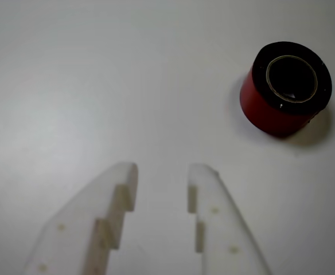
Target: Pick the red roll and drop it in the blue box
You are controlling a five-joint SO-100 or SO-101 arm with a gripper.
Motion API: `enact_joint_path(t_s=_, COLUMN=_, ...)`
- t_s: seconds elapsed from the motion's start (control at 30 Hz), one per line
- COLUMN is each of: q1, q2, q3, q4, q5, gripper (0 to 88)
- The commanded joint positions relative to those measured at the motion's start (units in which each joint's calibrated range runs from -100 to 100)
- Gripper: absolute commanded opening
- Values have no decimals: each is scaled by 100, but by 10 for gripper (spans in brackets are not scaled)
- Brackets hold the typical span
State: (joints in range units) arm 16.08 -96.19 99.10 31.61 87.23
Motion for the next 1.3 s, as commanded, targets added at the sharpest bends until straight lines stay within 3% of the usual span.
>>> enact_joint_path(t_s=0.0, q1=683, q2=-13, q3=90, q4=-50, q5=33, gripper=24)
enact_joint_path(t_s=0.27, q1=1983, q2=-13, q3=90, q4=-50, q5=24, gripper=24)
enact_joint_path(t_s=0.57, q1=1992, q2=330, q3=-818, q4=-116, q5=33, gripper=25)
enact_joint_path(t_s=1.0, q1=1738, q2=5271, q3=-5355, q4=-50, q5=-2, gripper=27)
enact_joint_path(t_s=1.27, q1=1738, q2=7696, q3=-6963, q4=7, q5=33, gripper=27)
